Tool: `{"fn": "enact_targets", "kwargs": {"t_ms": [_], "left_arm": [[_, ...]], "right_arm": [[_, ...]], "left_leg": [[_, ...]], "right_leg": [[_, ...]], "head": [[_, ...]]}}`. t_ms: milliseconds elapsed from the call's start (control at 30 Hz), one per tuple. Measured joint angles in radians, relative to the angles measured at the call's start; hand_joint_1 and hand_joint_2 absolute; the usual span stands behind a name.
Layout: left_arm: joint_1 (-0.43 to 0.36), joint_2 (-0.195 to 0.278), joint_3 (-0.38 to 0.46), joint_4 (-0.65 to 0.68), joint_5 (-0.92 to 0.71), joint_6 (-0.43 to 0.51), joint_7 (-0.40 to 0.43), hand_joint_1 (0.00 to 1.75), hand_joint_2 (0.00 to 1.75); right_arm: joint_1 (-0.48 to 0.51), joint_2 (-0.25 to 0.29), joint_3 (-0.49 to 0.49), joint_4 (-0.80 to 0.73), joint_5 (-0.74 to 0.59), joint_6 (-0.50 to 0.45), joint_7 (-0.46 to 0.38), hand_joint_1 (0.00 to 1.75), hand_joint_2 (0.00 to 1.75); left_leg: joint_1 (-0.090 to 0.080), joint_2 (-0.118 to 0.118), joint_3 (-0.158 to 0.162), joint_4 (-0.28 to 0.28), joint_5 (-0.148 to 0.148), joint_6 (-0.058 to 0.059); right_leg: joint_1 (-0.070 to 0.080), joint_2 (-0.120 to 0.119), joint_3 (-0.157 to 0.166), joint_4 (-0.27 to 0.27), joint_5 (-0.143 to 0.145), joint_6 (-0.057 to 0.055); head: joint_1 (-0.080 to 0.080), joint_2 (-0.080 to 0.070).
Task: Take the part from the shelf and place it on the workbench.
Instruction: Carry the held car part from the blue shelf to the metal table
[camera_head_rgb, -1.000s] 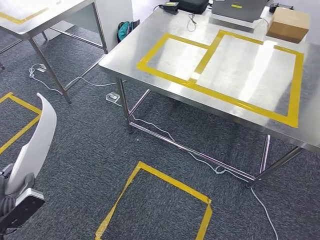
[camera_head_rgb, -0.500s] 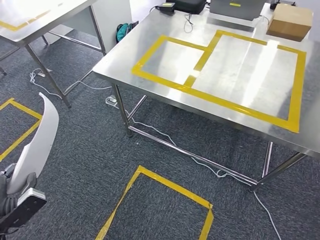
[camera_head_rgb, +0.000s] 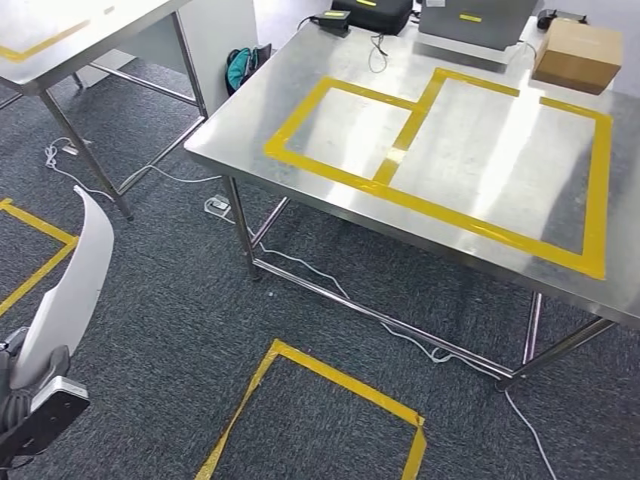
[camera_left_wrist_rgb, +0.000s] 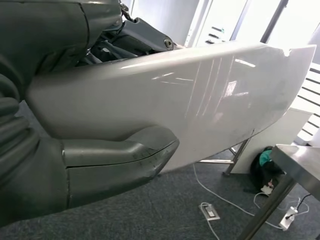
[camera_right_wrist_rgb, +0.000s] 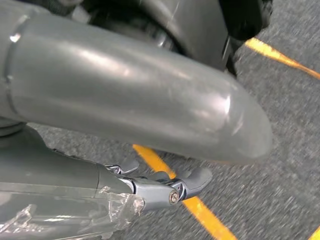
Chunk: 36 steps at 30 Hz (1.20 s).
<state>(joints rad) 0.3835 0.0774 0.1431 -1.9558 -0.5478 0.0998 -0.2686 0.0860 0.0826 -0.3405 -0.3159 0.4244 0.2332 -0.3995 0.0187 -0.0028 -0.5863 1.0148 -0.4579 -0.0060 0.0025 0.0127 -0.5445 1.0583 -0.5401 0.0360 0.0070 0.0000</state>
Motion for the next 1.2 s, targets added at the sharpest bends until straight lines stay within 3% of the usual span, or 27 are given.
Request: {"fn": "enact_targets", "kwargs": {"t_ms": [33,100,133,167,200,267,333,400,500,533,600,633,667,700,733,800,867,1000,1067,1133,1167,1200], "left_arm": [[0.0,0.0,0.0,0.0,-0.001,0.0,0.0,1.75,1.75],[0.0,-0.001,0.0,0.0,-0.002,0.001,0.0,1.75,1.75],[0.0,-0.001,0.0,0.001,-0.003,0.001,0.0,1.75,1.75],[0.0,-0.001,-0.001,0.002,-0.004,0.001,0.0,1.75,1.75],[0.001,-0.002,-0.001,0.003,-0.006,0.002,0.0,1.75,1.75],[0.001,-0.002,-0.001,0.003,-0.01,0.003,-0.003,1.75,1.75],[-0.003,-0.002,-0.007,0.003,-0.019,0.002,-0.025,1.75,1.75],[-0.019,0.001,-0.031,0.003,-0.036,-0.002,-0.055,1.75,1.75],[-0.055,0.005,-0.083,0.003,-0.054,0.002,-0.065,1.75,1.75],[-0.064,0.008,-0.096,0.003,-0.054,0.008,-0.065,1.75,1.75],[-0.075,0.013,-0.119,0.003,-0.051,0.027,-0.072,1.75,1.75],[-0.078,0.015,-0.129,0.003,-0.049,0.036,-0.078,1.75,1.75],[-0.08,0.016,-0.139,0.003,-0.047,0.045,-0.085,1.75,1.75],[-0.082,0.017,-0.148,0.003,-0.046,0.051,-0.091,1.75,1.75],[-0.085,0.018,-0.156,0.003,-0.045,0.055,-0.095,1.75,1.75],[-0.089,0.02,-0.167,0.003,-0.044,0.059,-0.099,1.75,1.75],[-0.095,0.022,-0.175,0.002,-0.044,0.06,-0.103,1.75,1.75],[-0.103,0.025,-0.191,0.001,-0.032,0.075,-0.128,1.75,1.75],[-0.112,0.025,-0.203,0.001,-0.029,0.08,-0.137,1.75,1.75],[-0.123,0.026,-0.217,0.002,-0.031,0.082,-0.141,1.75,1.75],[-0.128,0.026,-0.223,0.002,-0.035,0.082,-0.141,1.75,1.75],[-0.132,0.027,-0.23,0.003,-0.04,0.082,-0.139,1.75,1.75]], "right_arm": [[0.0,0.0,-0.001,0.0,-0.002,0.001,0.0,0.0,0.0],[0.001,0.001,-0.004,0.001,-0.007,0.004,0.0,0.0,0.0],[0.002,0.001,-0.007,0.002,-0.014,0.008,0.0,0.0,0.0],[0.002,0.001,-0.012,0.004,-0.027,0.015,0.0,0.0,0.0],[0.002,0.001,-0.02,0.006,-0.042,0.025,0.0,0.0,0.0],[0.0,0.001,-0.04,0.01,-0.068,0.044,-0.001,0.0,0.0],[-0.002,0.001,-0.058,0.015,-0.088,0.073,-0.015,0.0,0.0],[-0.007,0.001,-0.076,0.02,-0.105,0.108,-0.036,0.0,0.0],[-0.02,0.0,-0.096,0.023,-0.113,0.127,-0.053,0.0,0.0],[-0.024,0.0,-0.101,0.025,-0.112,0.128,-0.056,0.0,0.0],[-0.028,-0.001,-0.108,0.028,-0.105,0.127,-0.063,0.0,0.0],[-0.029,-0.001,-0.11,0.031,-0.099,0.126,-0.066,0.0,0.0],[-0.029,-0.002,-0.111,0.034,-0.094,0.125,-0.068,0.0,0.0],[-0.029,-0.002,-0.112,0.037,-0.09,0.123,-0.069,0.0,0.0],[-0.028,-0.002,-0.112,0.039,-0.086,0.122,-0.069,0.0,0.0],[-0.029,-0.003,-0.113,0.044,-0.083,0.122,-0.07,0.0,0.0],[-0.032,-0.004,-0.113,0.048,-0.082,0.121,-0.071,0.0,0.0],[-0.035,-0.009,-0.113,0.055,-0.071,0.106,-0.073,0.0,0.0],[-0.041,-0.011,-0.112,0.062,-0.064,0.098,-0.076,0.0,0.0],[-0.044,-0.013,-0.112,0.07,-0.058,0.091,-0.08,0.0,0.0],[-0.044,-0.014,-0.112,0.073,-0.055,0.089,-0.081,0.0,0.0],[-0.043,-0.015,-0.112,0.076,-0.053,0.087,-0.083,0.0,0.0]], "left_leg": [[0.001,0.001,0.005,-0.001,-0.003,0.006],[0.0,0.002,0.014,-0.001,-0.013,0.013],[-0.001,0.002,0.019,0.0,-0.018,0.014],[-0.001,0.001,0.026,0.0,-0.024,0.014],[-0.001,0.0,0.035,0.0,-0.031,0.013],[0.0,-0.001,0.058,-0.001,-0.047,0.007],[-0.003,-0.003,0.071,0.001,-0.061,-0.003],[-0.006,-0.005,0.074,-0.002,-0.066,-0.013],[-0.004,-0.004,0.072,0.014,-0.082,-0.026],[-0.004,-0.003,0.053,0.053,-0.099,-0.03],[-0.004,-0.003,-0.026,0.186,-0.145,-0.033],[-0.004,-0.003,-0.069,0.246,-0.157,-0.034],[-0.003,-0.003,-0.101,0.28,-0.151,-0.034],[-0.004,-0.003,-0.113,0.276,-0.123,-0.033],[-0.004,-0.003,-0.107,0.236,-0.078,-0.03],[-0.005,-0.002,-0.066,0.114,0.006,-0.024],[-0.008,-0.001,-0.034,0.035,0.022,-0.016],[-0.005,-0.004,-0.007,0.004,0.001,0.007],[-0.004,-0.003,0.011,0.001,-0.01,0.018],[-0.005,-0.004,0.025,0.001,-0.024,0.021],[-0.005,-0.004,0.034,0.001,-0.032,0.022],[-0.005,-0.004,0.045,0.001,-0.042,0.022]], "right_leg": [[-0.001,-0.002,-0.023,0.049,-0.024,0.004],[-0.002,-0.004,-0.104,0.19,-0.079,0.009],[-0.003,-0.004,-0.141,0.245,-0.089,0.01],[-0.003,-0.005,-0.163,0.266,-0.079,0.01],[-0.003,-0.005,-0.165,0.246,-0.048,0.01],[-0.005,-0.006,-0.123,0.121,0.042,0.009],[-0.004,-0.007,-0.078,0.02,0.083,0.006],[-0.001,-0.007,-0.067,0.0,0.077,-0.002],[-0.005,-0.006,-0.055,-0.008,0.071,-0.023],[-0.007,-0.005,-0.047,-0.012,0.068,-0.031],[-0.007,-0.004,-0.034,-0.015,0.058,-0.04],[-0.007,-0.003,-0.028,-0.015,0.052,-0.042],[-0.007,-0.002,-0.02,-0.015,0.045,-0.042],[-0.007,-0.001,-0.01,-0.015,0.038,-0.041],[-0.007,0.0,0.001,-0.015,0.029,-0.039],[-0.006,0.003,0.02,-0.015,0.011,-0.03],[-0.003,0.005,0.026,-0.021,-0.003,-0.017],[-0.002,-0.001,0.045,-0.016,-0.011,0.008],[-0.003,-0.004,-0.006,0.076,-0.044,0.015],[-0.004,-0.005,-0.094,0.206,-0.086,0.018],[-0.004,-0.005,-0.129,0.244,-0.092,0.019],[-0.004,-0.005,-0.148,0.245,-0.078,0.02]], "head": [[0.002,0.0],[0.006,0.0],[0.006,0.0],[0.007,0.0],[0.007,0.0],[0.008,0.0],[0.007,0.0],[0.004,0.0],[0.0,0.0],[-0.002,0.0],[-0.006,0.0],[-0.006,0.0],[-0.006,0.0],[-0.006,0.0],[-0.006,0.0],[-0.006,0.0],[-0.007,0.0],[-0.002,0.0],[0.004,0.0],[0.007,0.0],[0.008,0.0],[0.008,0.0]]}}
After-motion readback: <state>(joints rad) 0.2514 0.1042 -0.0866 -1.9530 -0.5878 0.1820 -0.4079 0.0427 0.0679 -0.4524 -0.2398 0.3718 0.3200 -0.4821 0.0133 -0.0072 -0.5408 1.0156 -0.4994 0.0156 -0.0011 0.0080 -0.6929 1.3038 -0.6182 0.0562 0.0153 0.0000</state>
